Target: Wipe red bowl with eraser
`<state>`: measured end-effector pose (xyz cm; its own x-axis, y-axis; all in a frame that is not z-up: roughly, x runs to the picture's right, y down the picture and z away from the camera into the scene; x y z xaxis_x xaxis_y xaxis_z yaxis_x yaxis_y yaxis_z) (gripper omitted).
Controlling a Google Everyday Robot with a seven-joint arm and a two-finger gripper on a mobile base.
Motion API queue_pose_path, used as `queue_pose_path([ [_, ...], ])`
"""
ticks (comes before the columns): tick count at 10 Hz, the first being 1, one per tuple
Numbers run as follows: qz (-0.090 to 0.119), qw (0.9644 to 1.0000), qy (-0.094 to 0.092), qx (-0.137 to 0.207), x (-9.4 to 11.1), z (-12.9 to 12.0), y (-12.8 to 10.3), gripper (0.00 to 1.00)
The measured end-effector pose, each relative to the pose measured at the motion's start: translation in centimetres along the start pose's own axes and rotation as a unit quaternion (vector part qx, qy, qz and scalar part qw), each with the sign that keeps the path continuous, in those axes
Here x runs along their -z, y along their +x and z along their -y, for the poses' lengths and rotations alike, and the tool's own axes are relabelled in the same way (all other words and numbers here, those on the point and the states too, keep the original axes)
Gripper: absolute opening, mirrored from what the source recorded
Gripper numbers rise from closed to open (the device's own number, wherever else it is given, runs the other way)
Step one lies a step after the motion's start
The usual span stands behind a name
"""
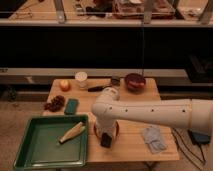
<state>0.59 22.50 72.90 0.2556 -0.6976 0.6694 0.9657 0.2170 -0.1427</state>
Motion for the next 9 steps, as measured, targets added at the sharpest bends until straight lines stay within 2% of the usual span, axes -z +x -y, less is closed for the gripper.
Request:
queue_pose_path([
  [3, 0.001, 0.9994, 0.021, -0.027, 1.2, -2.1, 1.3, 0.0],
  [5, 0.005, 0.9985, 0.032, -0.045, 1.5, -3.1, 3.2, 0.0],
  [9, 0.015, 0.9981, 0.03, -0.051, 1.5, -1.6, 7.0, 0.0],
])
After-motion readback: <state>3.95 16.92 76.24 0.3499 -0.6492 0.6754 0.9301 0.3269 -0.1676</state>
